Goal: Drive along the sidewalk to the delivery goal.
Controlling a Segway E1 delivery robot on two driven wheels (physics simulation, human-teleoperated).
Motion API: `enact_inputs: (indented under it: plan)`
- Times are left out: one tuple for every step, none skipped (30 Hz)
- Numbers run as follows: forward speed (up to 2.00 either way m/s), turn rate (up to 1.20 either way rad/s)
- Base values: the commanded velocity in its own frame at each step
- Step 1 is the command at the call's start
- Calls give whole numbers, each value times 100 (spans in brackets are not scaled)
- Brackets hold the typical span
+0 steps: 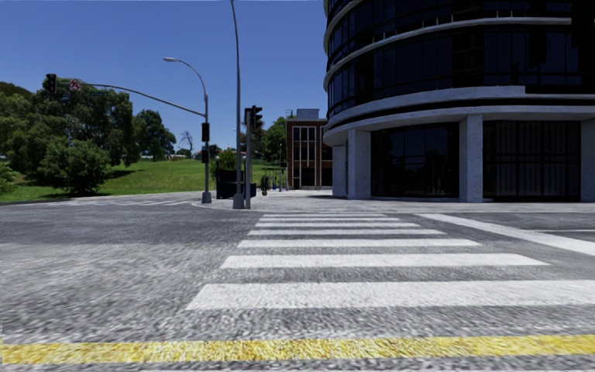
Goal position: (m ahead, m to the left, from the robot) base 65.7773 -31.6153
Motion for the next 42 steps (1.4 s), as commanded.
enact_inputs:
  plan:
    - [200, 0]
    - [200, 0]
    - [200, 0]
    - [200, 0]
    - [200, 0]
    - [200, 0]
    - [200, 0]
    - [200, 0]
    - [200, 0]
    - [200, 0]
    - [200, 0]
    - [200, 0]
    - [200, 0]
    - [200, 0]
    - [200, 0]
    - [200, 0]
    - [200, 0]
    - [200, 0]
    - [200, 0]
    - [200, 0]
    - [200, 0]
    - [200, 0]
    - [200, 0]
    - [200, 0]
    - [200, 0]
    - [200, 0]
    - [200, 0]
    - [200, 0]
    - [200, 0]
    - [200, 0]
    - [200, 0]
    - [200, 0]
    - [200, 0]
    - [200, 0]
    - [200, 0]
    - [200, 0]
    - [200, 0]
    - [200, 0]
    - [200, 0]
    - [200, 0]
    - [200, 0]
    - [200, 0]
